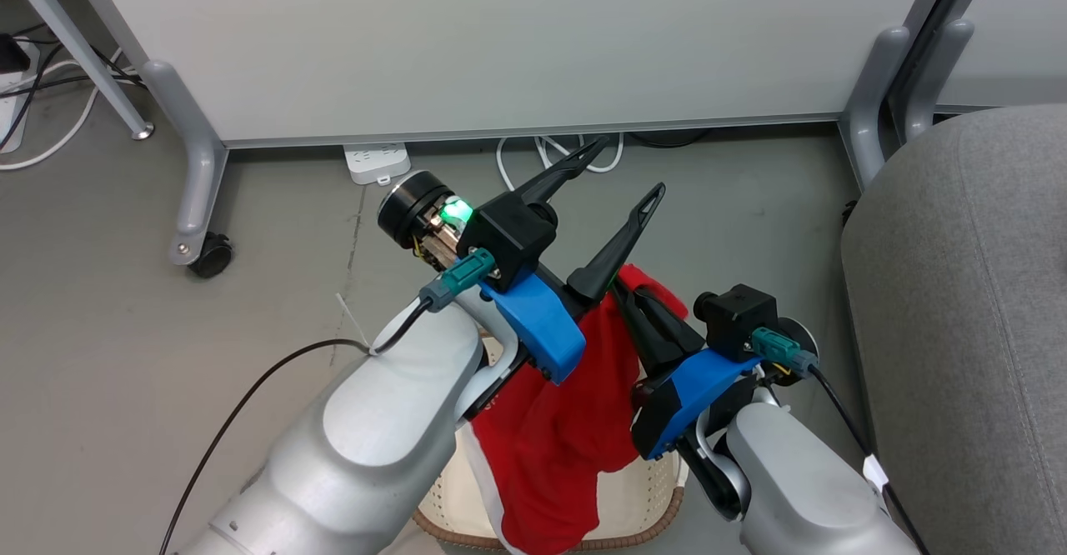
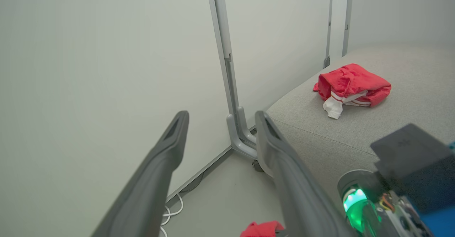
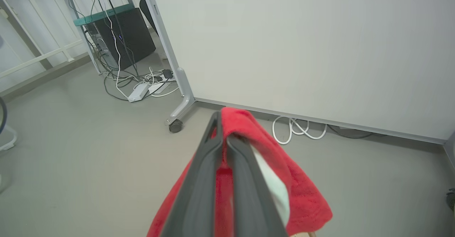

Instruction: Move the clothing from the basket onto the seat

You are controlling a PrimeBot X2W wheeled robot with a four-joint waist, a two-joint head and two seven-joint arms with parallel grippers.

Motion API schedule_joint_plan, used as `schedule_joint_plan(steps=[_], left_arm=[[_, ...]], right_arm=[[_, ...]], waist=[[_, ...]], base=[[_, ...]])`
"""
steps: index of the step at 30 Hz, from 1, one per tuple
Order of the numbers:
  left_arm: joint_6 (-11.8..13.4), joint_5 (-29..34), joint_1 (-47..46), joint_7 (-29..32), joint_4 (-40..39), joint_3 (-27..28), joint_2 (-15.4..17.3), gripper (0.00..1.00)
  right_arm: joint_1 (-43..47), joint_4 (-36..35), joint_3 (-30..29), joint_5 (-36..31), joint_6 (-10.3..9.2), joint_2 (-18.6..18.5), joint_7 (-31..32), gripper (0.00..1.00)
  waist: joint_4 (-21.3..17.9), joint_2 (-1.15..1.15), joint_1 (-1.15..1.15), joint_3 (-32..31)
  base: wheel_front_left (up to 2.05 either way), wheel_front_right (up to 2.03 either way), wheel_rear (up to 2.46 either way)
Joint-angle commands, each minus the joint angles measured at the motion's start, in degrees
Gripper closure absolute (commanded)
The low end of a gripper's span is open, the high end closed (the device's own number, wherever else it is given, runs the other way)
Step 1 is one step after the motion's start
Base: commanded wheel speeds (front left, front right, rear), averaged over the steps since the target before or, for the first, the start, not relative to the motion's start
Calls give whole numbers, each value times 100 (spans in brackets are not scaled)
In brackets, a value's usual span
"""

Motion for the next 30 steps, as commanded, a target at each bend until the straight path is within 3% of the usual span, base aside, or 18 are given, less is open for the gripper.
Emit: schedule_joint_plan(steps=[1, 15, 30], left_arm=[[0, 27, 1, -19, 11, 26, 1, 0], [20, 87, -4, -19, 12, 107, 13, 0], [-7, 202, -119, -19, -42, 77, 107, 0]], right_arm=[[20, -28, -20, -38, -4, -4, -4, 100], [-104, -115, -296, -249, -4, -7, -4, 100], [-157, -751, -1381, -877, -4, -32, -5, 100]], waist=[[-3, 0, 1, 5], [-132, 0, 1, 131], [-847, 0, 1, 664]], base=[[0, 0, 0], [0, 0, 0], [0, 0, 0]])
